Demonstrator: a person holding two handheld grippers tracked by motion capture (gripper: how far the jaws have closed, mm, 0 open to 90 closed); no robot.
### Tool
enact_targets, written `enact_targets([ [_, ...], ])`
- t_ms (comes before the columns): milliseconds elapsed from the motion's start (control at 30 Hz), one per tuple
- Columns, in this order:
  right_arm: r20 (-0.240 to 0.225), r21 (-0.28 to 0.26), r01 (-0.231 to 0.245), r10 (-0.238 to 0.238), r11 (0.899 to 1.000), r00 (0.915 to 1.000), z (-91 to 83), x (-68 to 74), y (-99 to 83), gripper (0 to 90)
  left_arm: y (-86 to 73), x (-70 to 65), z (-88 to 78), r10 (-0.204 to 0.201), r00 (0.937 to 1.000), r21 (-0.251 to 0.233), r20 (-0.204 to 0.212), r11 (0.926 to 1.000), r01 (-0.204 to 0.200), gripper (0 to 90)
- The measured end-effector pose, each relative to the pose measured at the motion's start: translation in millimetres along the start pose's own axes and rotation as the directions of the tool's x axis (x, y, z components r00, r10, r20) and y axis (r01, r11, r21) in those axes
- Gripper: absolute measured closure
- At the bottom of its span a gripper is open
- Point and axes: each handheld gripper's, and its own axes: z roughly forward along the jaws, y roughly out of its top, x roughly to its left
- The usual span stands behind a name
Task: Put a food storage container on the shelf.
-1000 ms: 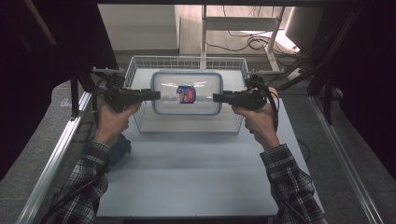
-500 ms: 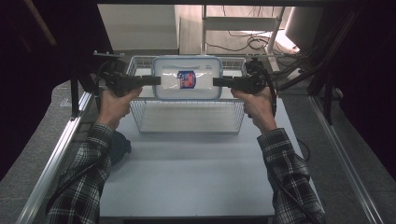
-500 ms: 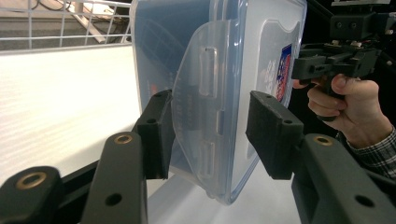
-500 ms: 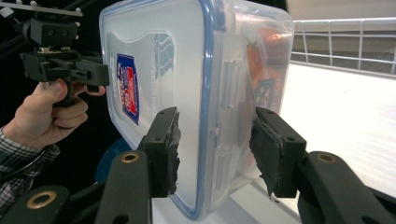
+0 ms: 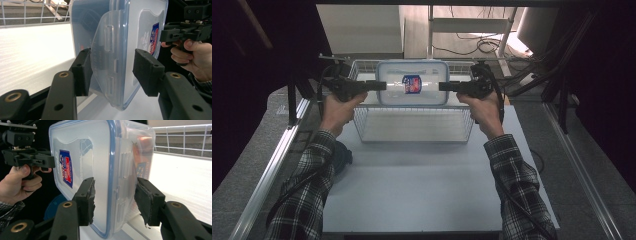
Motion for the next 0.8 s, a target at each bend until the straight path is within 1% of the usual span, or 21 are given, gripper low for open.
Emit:
enact_targets([
  [33,0.001,-0.002,0.0,0.0,1.0,1.0,0.2,-0.3,-0.2,50.2,0.2,0.0,0.3,0.006,1.0,-0.001,-0.002,1.0,-0.006,49.4],
  [67,0.002,-0.003,0.002,-0.002,1.0,1.0,0.4,-0.6,-0.4,50.0,0.0,-0.1,0.7,0.022,0.9997,-0.003,-0.003,0.9997,-0.022,48.9],
  [133,0.004,-0.004,0.008,-0.008,1.0,1.0,0.7,-0.3,-0.7,49.7,-1.2,0.1,1.2,0.044,0.999,-0.008,0.008,0.999,-0.044,44.4],
  [167,0.009,-0.003,0.013,-0.013,1.0,0.9999,0.8,0.0,-0.7,49.4,-1.8,-0.1,1.7,0.045,0.9989,-0.016,0.015,0.9989,-0.045,42.9],
  [233,0.02,0.0,0.029,-0.029,1.0,0.9994,1.1,1.0,-0.2,48.7,-2.5,0.6,2.7,0.051,0.9986,-0.022,0.012,0.9984,-0.051,40.8],
  [300,0.029,0.002,0.039,-0.039,0.999,0.9988,1.8,2.1,0.1,48.0,-2.6,0.3,4.3,0.062,0.9981,-0.019,-0.006,0.9979,-0.062,39.0],
  [367,0.037,0.006,0.043,-0.043,0.999,0.9984,2.5,2.7,0.4,47.3,-2.3,-1.8,7.2,0.078,0.9961,0.006,-0.042,0.9969,-0.078,38.9],
  [400,0.038,0.005,0.044,-0.044,0.999,0.9983,2.8,2.5,0.6,47.1,-2.3,-2.6,8.5,0.093,0.9942,0.017,-0.054,0.9956,-0.092,38.4],
  [433,0.039,0.005,0.043,-0.043,0.999,0.9983,3.1,2.4,0.5,46.8,-2.6,-4.9,11.4,0.119,0.9905,0.04,-0.069,0.9924,-0.117,38.2],
  [467,0.039,0.003,0.045,-0.045,0.999,0.9982,3.4,2.3,0.3,46.6,-2.6,-5.8,12.3,0.129,0.9888,0.045,-0.075,0.991,-0.126,35.9],
  [600,0.037,0.005,0.043,-0.044,0.999,0.9983,3.7,1.1,0.6,46.1,-1.9,-7.3,13.9,0.13,0.9878,0.055,-0.087,0.9906,-0.125,34.2],
  [667,0.041,0.007,0.049,-0.049,0.999,0.998,4.0,2.0,0.8,45.4,-1.7,-7.9,13.9,0.136,0.9862,0.062,-0.095,0.9896,-0.13,34.1],
  [733,0.059,0.006,0.069,-0.07,0.998,0.9958,4.3,2.6,0.6,44.1,-1.8,-8.8,14.0,0.141,0.985,0.064,-0.1,0.9888,-0.135,33.4],
  [767,0.077,0.017,0.082,-0.083,0.996,0.9936,4.6,3.8,0.0,45.9,-2.0,-8.9,14.5,0.136,0.9852,0.066,-0.104,0.9894,-0.13,32.5],
  [800,0.09,0.03,0.097,-0.1,0.995,0.991,5.9,4.8,-0.9,45.7,-2.0,-8.6,15.1,0.134,0.9852,0.072,-0.106,0.9893,-0.127,31.3],
])
